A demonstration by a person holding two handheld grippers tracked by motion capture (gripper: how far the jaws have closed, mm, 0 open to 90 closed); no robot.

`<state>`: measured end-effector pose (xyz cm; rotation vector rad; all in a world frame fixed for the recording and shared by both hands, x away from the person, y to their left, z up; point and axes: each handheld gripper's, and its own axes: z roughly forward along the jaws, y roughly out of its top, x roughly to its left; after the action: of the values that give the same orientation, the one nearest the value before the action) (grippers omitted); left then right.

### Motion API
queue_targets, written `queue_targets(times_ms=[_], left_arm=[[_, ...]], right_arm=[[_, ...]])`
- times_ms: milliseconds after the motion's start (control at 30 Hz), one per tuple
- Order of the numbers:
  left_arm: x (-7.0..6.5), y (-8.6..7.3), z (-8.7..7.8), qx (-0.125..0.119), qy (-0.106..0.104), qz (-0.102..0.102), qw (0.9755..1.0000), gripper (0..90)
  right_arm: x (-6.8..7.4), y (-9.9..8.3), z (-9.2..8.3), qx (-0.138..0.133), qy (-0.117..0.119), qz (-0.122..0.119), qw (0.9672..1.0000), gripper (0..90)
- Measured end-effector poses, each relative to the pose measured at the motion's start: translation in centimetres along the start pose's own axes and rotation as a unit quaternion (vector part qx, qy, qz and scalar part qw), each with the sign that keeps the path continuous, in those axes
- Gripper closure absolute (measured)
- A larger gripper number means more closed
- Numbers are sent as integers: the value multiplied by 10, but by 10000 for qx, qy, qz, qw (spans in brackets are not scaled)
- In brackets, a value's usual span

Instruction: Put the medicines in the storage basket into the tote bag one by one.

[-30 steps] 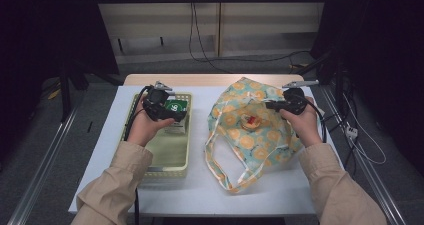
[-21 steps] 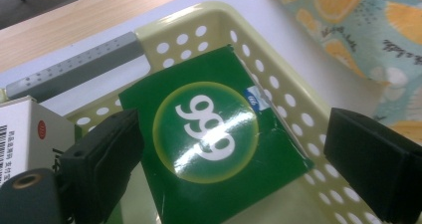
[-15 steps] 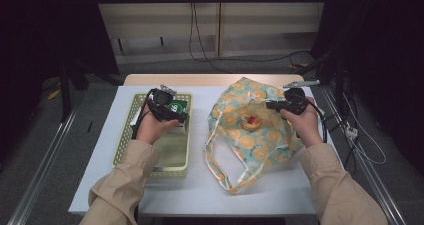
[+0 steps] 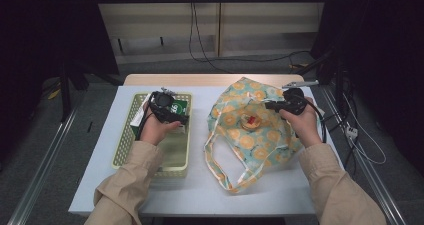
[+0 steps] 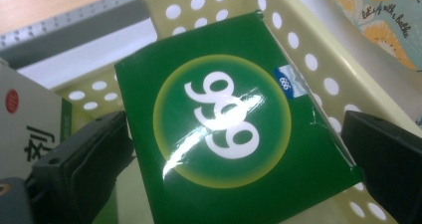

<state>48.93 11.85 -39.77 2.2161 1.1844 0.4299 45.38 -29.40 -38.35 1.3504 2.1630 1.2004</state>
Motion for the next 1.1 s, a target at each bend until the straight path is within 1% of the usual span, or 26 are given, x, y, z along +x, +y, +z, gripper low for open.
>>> queue_targets(times_ms=[33, 133, 200, 233, 300, 400, 533, 600, 667, 700, 733, 900, 933, 1033, 1100], left_arm=[[1, -1, -1, -5, 6, -18, 10000, 31], [7, -4, -3, 28, -105, -84, 9999, 70], [9, -5, -5, 4, -95, -122, 9999, 90], [11, -6, -6, 21, -104, -94, 9999, 98], [11, -5, -6, -4, -92, -108, 9999, 102], [8, -4, -1, 2, -8, -101, 9999, 86], [4, -3, 7, 115, 87, -93, 9999, 46], [3, -4, 10, 113, 138, -88, 9998, 49], [3, -5, 11, 103, 210, -75, 9997, 73], [4, -5, 10, 122, 212, -62, 9997, 89], [5, -5, 9, 100, 201, -99, 9997, 111], [6, -5, 5, 146, 200, -146, 9996, 145], [6, -5, 3, 163, 184, -173, 9995, 148], [8, -5, -4, 93, 143, -301, 9994, 153], [8, -4, -10, 70, 104, -331, 9994, 155]], right_arm=[[0, 0, 0, 11, -3, 1, 10000, 900], [-1, -1, -1, -5, -11, 10, 10000, 900], [-1, -1, -1, -7, -15, 17, 10000, 900], [-1, -2, -1, -3, -18, 15, 10000, 900], [-2, -3, -1, -7, -13, 32, 10000, 900], [-2, -3, -1, -3, -16, 27, 10000, 900], [-1, -2, -1, -6, -19, 15, 10000, 900], [-2, -2, -2, -9, -27, 21, 10000, 900], [-3, -3, -2, 1, -36, 23, 10000, 900], [-3, -3, -2, -1, -42, 35, 10000, 900], [-4, -3, -3, -5, -47, 40, 10000, 900], [-4, -2, -3, -10, -46, 35, 10000, 900], [-3, -2, -3, -13, -38, 29, 10000, 900], [-2, -2, -3, -21, -23, 29, 10000, 900], [-2, -2, -3, -17, -24, 29, 10000, 900]])
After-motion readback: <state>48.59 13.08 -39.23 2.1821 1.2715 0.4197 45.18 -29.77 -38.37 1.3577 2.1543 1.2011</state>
